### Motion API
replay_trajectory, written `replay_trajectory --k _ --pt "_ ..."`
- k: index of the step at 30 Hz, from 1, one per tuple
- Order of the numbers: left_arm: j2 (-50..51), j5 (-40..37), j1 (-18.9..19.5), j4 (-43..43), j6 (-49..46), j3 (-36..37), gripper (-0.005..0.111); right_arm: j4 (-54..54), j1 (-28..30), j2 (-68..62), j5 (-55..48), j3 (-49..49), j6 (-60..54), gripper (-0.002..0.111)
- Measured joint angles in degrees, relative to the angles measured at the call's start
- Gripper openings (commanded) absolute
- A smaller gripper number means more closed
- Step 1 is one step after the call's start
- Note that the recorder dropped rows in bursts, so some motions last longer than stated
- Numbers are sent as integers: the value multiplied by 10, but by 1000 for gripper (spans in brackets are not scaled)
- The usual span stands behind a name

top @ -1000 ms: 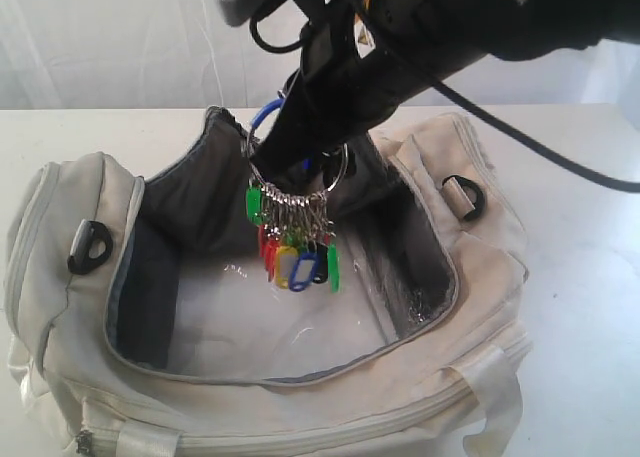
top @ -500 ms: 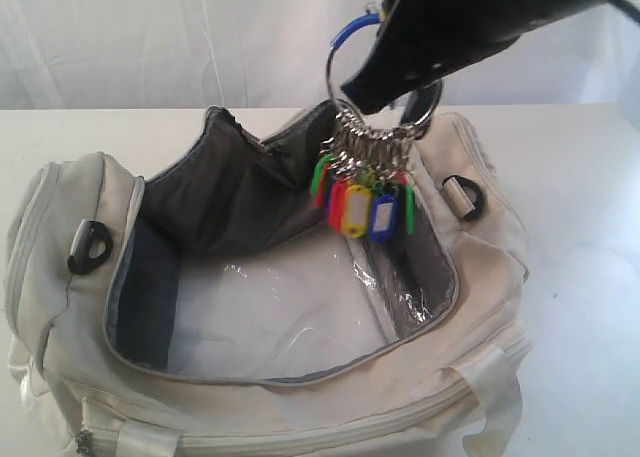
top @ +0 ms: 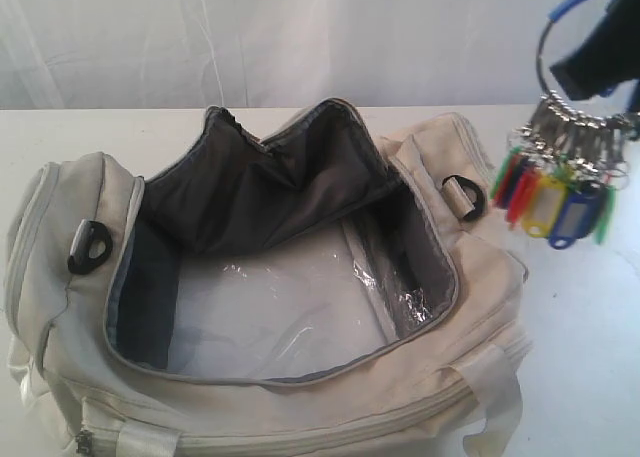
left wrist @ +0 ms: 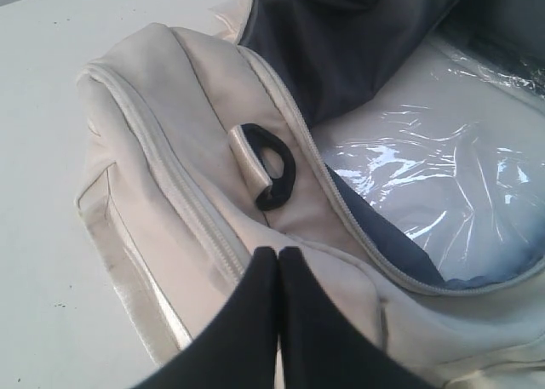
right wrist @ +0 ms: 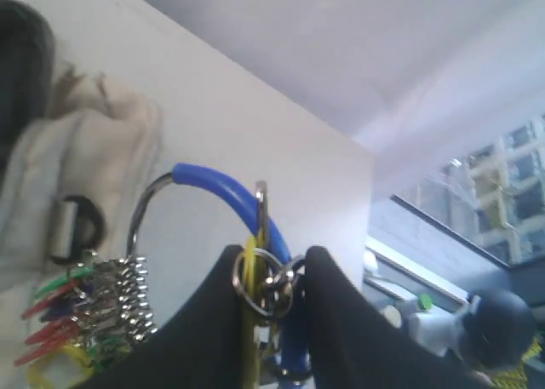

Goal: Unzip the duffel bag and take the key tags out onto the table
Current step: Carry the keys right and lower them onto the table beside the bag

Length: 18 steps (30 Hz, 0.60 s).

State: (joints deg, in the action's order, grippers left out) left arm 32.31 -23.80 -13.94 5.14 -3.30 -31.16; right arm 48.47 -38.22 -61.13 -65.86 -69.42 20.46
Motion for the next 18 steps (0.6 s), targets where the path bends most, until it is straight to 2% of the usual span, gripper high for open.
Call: replay_trajectory --k 4,8,12,18 --pt "0 0 0 1 0 0 0 41 24 10 -26 46 23 0" --pt "0 0 -1 2 0 0 0 41 98 10 -2 98 27 0" --pt "0 0 -9 5 0 0 0 -13 182 10 75 133 20 0" --pt "0 0 -12 6 0 0 0 -122 246 -33 151 153 -17 0"
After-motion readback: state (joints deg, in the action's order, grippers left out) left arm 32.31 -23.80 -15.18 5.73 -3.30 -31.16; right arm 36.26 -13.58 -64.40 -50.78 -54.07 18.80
